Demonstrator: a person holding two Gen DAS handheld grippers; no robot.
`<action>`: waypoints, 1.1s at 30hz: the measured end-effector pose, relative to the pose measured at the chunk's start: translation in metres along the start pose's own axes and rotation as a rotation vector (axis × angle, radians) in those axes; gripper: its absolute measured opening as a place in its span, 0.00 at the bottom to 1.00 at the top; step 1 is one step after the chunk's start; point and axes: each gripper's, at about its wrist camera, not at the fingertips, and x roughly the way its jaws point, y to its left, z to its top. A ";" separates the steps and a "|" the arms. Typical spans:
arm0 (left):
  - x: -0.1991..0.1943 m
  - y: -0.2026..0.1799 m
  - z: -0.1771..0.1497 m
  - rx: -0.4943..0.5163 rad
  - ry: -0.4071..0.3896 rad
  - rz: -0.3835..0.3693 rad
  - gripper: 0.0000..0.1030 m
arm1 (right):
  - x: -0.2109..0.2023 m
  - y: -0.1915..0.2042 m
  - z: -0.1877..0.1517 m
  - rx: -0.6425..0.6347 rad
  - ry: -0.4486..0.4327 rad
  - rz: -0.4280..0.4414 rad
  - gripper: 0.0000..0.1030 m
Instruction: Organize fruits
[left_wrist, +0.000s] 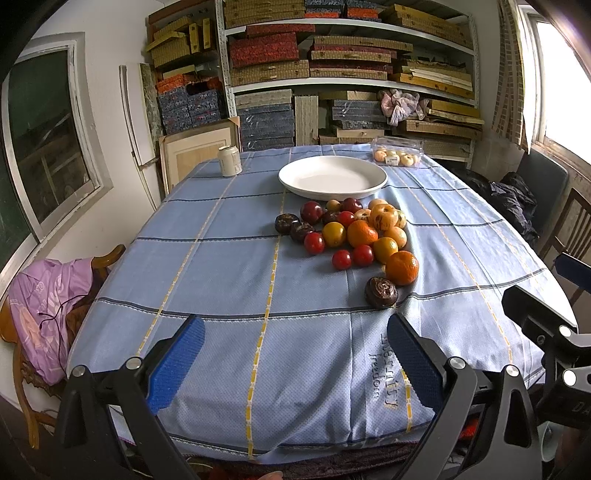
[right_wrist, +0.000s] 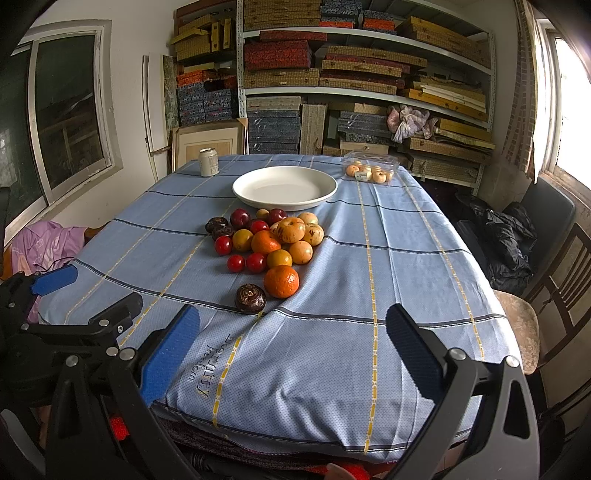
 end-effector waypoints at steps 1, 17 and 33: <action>0.001 -0.001 -0.001 0.000 0.001 0.000 0.97 | 0.000 0.000 0.000 0.000 0.000 0.001 0.96; 0.001 -0.001 -0.001 -0.001 0.005 -0.003 0.97 | -0.002 0.000 0.000 0.002 0.000 0.001 0.96; 0.003 -0.003 -0.004 -0.009 0.021 -0.010 0.97 | -0.001 -0.005 -0.004 0.004 0.003 0.001 0.96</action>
